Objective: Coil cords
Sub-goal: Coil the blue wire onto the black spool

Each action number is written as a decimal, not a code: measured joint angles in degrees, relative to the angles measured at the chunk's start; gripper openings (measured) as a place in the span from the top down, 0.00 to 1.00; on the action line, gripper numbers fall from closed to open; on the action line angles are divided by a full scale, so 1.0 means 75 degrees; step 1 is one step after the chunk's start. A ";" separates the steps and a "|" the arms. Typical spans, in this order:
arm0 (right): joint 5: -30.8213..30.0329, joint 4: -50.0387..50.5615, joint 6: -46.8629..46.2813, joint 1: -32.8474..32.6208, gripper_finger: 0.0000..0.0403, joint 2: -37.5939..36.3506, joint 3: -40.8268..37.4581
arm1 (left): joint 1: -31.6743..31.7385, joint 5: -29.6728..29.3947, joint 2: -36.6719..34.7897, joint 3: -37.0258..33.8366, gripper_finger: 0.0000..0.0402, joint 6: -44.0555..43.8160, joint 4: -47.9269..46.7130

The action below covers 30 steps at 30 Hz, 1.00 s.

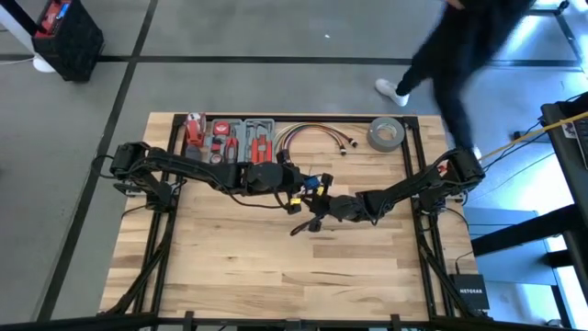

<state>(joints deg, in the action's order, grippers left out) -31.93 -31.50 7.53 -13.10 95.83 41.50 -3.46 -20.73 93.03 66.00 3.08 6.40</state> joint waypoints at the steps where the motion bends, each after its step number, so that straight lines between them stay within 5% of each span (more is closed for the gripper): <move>1: -0.0083 0.0024 0.0003 0.0000 0.99 0.0000 0.0000 | -0.0028 0.0000 0.0000 0.0001 1.00 -0.0017 0.0042; 12: -0.0959 0.0702 0.0078 -0.0069 0.99 -0.0026 0.0015 | -0.0421 -0.0033 -0.0471 0.0037 1.00 0.0072 -0.0514; 22: -0.2985 0.2341 0.0414 -0.0717 1.00 -0.0656 0.0000 | -0.0502 -0.0003 -0.0656 0.0049 1.00 0.0268 -0.1870; 30: -0.3052 0.3440 -0.0474 -0.0705 1.00 -0.1852 0.0000 | -0.0399 -0.0002 -0.0651 0.0058 1.00 0.0305 -0.2414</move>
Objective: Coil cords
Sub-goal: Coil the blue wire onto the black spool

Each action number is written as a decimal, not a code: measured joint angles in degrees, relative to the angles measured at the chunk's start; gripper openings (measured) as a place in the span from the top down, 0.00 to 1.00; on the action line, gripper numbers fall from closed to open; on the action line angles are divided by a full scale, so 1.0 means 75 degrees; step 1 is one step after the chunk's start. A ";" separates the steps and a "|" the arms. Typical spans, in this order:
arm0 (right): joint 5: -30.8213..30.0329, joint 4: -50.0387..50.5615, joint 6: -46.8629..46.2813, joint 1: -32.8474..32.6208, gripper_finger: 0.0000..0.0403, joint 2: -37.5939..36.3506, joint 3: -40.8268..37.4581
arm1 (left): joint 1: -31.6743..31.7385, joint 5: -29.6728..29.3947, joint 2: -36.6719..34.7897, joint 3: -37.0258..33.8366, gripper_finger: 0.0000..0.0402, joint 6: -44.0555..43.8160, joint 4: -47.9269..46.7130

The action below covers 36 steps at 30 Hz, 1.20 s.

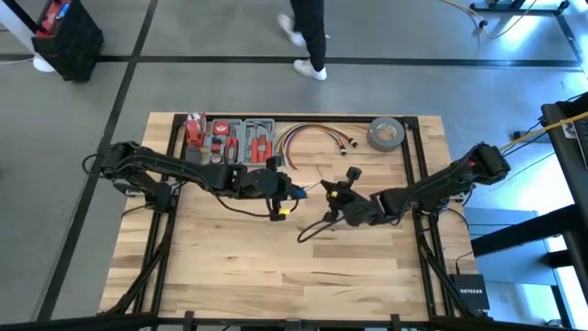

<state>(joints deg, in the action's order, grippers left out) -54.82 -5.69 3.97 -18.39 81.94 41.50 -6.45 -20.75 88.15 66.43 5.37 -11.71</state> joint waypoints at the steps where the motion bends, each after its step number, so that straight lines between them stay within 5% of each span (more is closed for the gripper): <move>1: 0.0064 -0.0014 -0.0092 0.0000 1.00 -0.0148 -0.0001 | 0.0031 0.0002 0.0036 0.0000 1.00 -0.0003 0.0016; 14: 0.2901 -0.2053 -0.0980 0.0010 1.00 -0.0905 0.0000 | 0.0768 -0.0202 0.0601 0.0000 1.00 -0.0262 0.0157; 27: 0.3235 -0.3181 -0.0425 0.0197 0.99 -0.0063 0.0288 | 0.0838 -0.0144 0.0793 -0.0009 1.00 -0.0092 0.0624; 31: 0.2908 -0.2022 -0.0257 -0.0004 0.94 -0.0690 0.0458 | 0.0838 -0.0152 0.0776 -0.0012 1.00 -0.0090 0.0510; 36: 0.1779 0.1058 -0.1361 -0.0268 0.83 -0.1411 0.0552 | 0.0803 -0.0152 0.0776 -0.0012 1.00 -0.0090 0.0377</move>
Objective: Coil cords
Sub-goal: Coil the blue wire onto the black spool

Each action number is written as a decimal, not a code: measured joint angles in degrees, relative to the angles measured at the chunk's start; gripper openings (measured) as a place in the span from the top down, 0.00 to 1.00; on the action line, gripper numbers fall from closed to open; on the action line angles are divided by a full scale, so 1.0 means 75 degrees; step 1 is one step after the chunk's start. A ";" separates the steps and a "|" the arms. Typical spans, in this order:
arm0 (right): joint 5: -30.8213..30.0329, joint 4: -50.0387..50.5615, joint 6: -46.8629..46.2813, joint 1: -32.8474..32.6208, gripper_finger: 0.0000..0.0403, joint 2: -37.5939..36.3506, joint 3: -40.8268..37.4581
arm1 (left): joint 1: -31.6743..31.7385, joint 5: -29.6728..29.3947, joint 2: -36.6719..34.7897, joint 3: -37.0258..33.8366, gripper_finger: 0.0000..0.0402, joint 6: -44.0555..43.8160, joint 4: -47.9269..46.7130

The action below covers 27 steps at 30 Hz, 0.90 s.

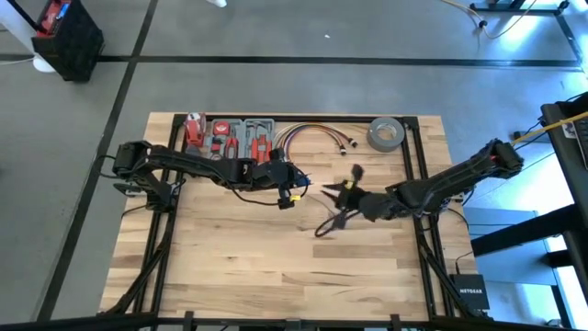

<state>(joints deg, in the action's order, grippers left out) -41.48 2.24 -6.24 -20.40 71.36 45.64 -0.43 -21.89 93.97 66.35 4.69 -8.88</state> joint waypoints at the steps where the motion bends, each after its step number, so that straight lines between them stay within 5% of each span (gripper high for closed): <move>1: -0.0038 0.0478 -0.0339 0.0001 0.80 -0.0069 -0.0086 | 0.0000 0.0000 0.0000 0.0000 1.00 -0.0001 0.0000; 6: 0.0017 0.0686 -0.1308 0.0198 0.65 0.0155 -0.1230 | 0.0000 0.0005 -0.0003 0.0000 1.00 0.0016 0.0076; 13: 0.1170 -0.3438 -0.1019 0.1138 0.59 0.1350 -0.2954 | 0.0020 0.0004 -0.0003 0.0000 1.00 0.0122 0.0139; 19: 0.2180 -0.5724 -0.0224 0.1955 0.61 0.2947 -0.2837 | 0.0020 0.0005 -0.0014 0.0003 1.00 0.0174 0.0284; 27: 0.3257 -0.6146 0.0173 0.2545 0.62 0.4495 -0.1756 | 0.0003 0.0006 -0.0015 0.0003 1.00 0.0152 0.0280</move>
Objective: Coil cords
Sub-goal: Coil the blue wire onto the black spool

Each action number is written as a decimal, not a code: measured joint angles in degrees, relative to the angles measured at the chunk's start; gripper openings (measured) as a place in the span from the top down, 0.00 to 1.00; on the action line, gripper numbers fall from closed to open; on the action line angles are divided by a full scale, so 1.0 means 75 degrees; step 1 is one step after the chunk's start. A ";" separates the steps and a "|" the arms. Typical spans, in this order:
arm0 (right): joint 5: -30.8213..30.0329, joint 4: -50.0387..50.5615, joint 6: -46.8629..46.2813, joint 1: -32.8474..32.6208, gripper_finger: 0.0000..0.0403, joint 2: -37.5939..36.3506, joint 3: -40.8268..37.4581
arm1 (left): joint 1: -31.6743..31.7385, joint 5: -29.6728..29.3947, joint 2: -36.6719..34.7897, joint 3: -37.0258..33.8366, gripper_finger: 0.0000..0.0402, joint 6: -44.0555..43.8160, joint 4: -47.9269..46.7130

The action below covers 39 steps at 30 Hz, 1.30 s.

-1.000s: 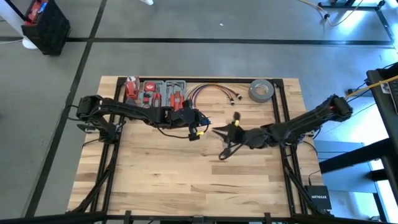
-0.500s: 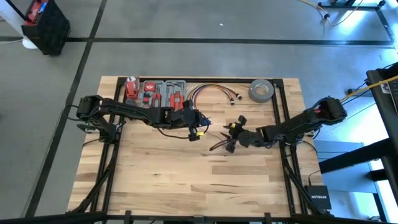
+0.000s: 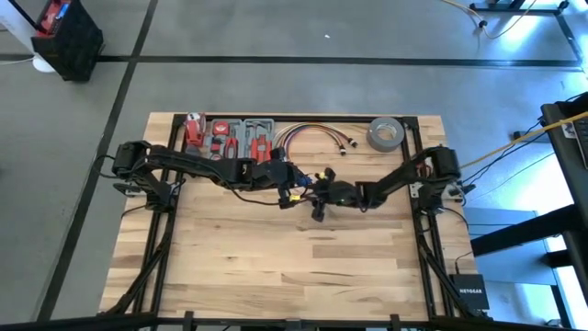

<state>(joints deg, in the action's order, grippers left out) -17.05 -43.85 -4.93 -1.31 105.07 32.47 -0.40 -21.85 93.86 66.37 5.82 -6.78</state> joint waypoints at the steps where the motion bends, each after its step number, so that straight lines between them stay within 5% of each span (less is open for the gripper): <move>1: 0.0045 -0.0003 0.0118 0.0050 0.62 0.0147 0.0124 | 0.0000 0.0000 0.0000 0.0000 1.00 0.0002 -0.0021; 9: 0.0176 0.0017 0.0309 0.0234 0.65 0.0702 0.0516 | 0.0000 0.0000 0.0000 0.0000 1.00 0.0000 -0.0048; 16: 0.0092 0.0390 0.0566 0.0220 0.96 0.0506 0.0451 | -0.0059 0.0000 0.0000 0.0000 1.00 -0.0004 -0.0055; 30: -0.2010 0.4422 -0.0649 -0.0894 0.99 -0.4315 -0.0635 | -0.0181 0.0000 0.0000 0.0003 1.00 -0.0175 -0.0174; 35: -0.2554 0.3886 -0.0659 -0.1449 0.98 -0.5376 -0.0559 | -0.0165 -0.0002 0.0000 0.0003 1.00 -0.0173 -0.0147; 39: -0.2419 0.2693 -0.0211 -0.1546 0.99 -0.5294 -0.0402 | -0.0096 0.0006 0.0000 0.0003 1.00 -0.0210 -0.0104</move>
<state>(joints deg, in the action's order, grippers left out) -35.19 -23.65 -6.52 -12.91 65.37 29.45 -1.12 -21.80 93.87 66.39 4.25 -7.56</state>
